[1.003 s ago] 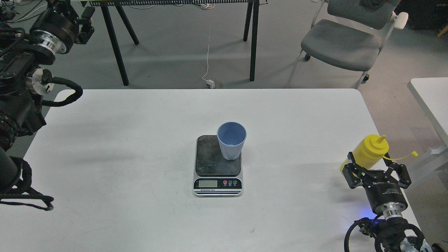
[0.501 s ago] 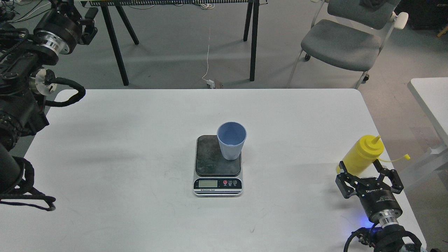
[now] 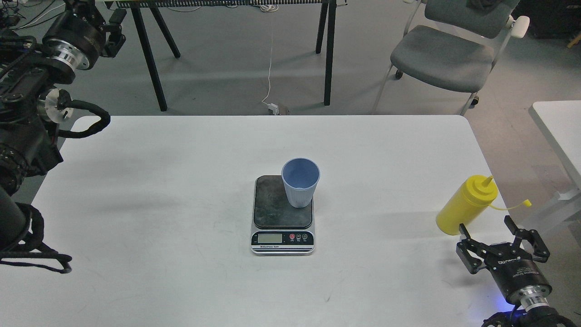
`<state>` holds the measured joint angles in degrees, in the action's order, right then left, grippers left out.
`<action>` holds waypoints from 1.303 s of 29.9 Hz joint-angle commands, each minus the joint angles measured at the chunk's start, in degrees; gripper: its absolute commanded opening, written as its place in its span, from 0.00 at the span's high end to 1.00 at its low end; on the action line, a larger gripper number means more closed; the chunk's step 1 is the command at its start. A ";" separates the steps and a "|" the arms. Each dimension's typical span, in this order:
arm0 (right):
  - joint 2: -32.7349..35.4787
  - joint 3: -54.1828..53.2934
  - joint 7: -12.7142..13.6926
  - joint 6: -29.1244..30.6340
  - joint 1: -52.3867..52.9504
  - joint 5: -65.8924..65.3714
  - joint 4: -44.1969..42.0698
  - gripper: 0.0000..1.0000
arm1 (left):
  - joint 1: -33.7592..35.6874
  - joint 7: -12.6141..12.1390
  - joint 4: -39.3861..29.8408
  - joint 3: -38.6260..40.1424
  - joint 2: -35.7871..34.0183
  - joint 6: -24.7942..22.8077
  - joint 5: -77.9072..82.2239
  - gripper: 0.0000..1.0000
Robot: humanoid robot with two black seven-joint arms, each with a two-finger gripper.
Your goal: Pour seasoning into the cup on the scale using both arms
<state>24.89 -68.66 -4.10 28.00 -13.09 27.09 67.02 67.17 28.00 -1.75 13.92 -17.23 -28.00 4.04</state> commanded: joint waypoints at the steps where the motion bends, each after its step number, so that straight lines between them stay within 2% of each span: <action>1: 4.71 -0.16 0.06 0.00 -1.85 -2.21 0.21 0.00 | 0.07 0.00 -0.01 0.05 0.01 0.00 0.00 0.06; 8: 15.17 -0.86 -0.12 0.00 -2.99 -2.83 -1.27 0.00 | -0.02 0.00 -0.01 0.05 0.01 0.00 -0.09 0.06; 12: 20.01 -3.58 -0.21 0.00 -1.51 -2.83 -5.84 0.00 | -0.11 0.00 -0.01 0.23 0.01 0.00 -0.09 0.06; 19: 29.33 -4.91 0.23 0.00 10.17 -3.53 -6.99 0.00 | -0.02 0.00 -0.01 0.67 0.45 0.00 -0.62 0.06; 22: 30.74 -4.12 0.67 0.00 20.08 -3.79 -7.69 0.00 | -0.02 0.00 -0.01 0.75 0.80 0.00 -0.62 0.06; 29: 28.90 4.57 0.94 0.00 41.19 -12.15 -10.77 0.00 | 0.07 0.00 -0.01 0.75 1.85 0.00 -0.70 0.06; 33: 20.39 8.80 0.67 0.00 47.18 -12.67 -10.77 0.00 | 0.51 0.00 -0.01 0.84 2.38 0.00 -0.70 0.06; 39: 7.91 9.51 0.76 0.00 49.56 -12.76 -11.73 0.00 | 2.18 0.00 -0.01 0.84 3.26 0.00 -0.70 0.06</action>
<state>39.05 -59.12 -3.37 28.00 35.34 14.40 56.38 68.42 28.00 -1.75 14.77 -14.37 -27.98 3.34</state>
